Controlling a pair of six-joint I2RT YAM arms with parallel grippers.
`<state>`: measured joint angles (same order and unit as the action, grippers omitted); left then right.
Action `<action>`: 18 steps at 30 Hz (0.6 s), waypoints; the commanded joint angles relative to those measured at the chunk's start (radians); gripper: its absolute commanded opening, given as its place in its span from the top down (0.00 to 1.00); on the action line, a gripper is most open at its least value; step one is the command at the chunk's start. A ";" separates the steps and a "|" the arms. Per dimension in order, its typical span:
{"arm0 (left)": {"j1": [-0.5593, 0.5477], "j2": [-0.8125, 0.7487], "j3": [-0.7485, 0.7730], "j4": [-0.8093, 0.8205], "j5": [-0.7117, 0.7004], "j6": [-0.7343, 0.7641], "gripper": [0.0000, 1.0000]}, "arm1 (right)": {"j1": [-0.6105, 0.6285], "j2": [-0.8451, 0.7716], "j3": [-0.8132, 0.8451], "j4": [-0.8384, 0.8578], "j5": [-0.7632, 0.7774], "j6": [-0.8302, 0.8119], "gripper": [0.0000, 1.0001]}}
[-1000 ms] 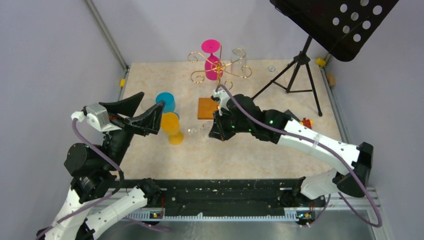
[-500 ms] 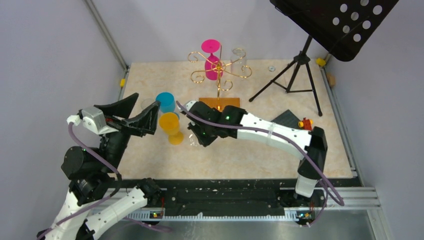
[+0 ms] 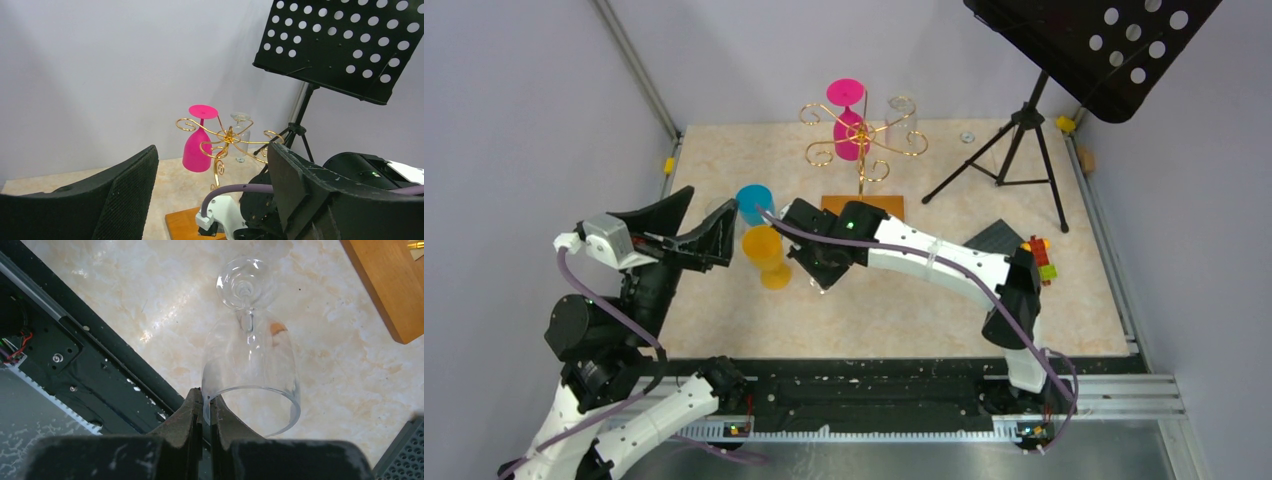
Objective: Take the wine glass off the wine glass rack
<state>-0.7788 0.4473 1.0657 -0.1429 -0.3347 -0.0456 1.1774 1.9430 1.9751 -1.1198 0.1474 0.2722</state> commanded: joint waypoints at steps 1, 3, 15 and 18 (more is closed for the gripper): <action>-0.002 -0.021 0.009 0.021 -0.036 0.025 0.17 | 0.007 0.061 0.130 -0.050 0.029 -0.035 1.00; -0.002 -0.026 0.015 0.018 -0.048 0.029 0.17 | 0.007 0.088 0.165 -0.067 0.029 -0.042 1.00; -0.002 -0.052 0.038 0.003 -0.079 0.036 0.18 | -0.002 0.192 0.322 -0.131 0.032 -0.065 0.93; -0.002 -0.057 0.039 -0.001 -0.087 0.036 0.18 | -0.008 0.201 0.334 -0.140 0.035 -0.066 0.88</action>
<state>-0.7788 0.4053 1.0756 -0.1452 -0.4026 -0.0231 1.1755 2.1372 2.2379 -1.2289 0.1604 0.2260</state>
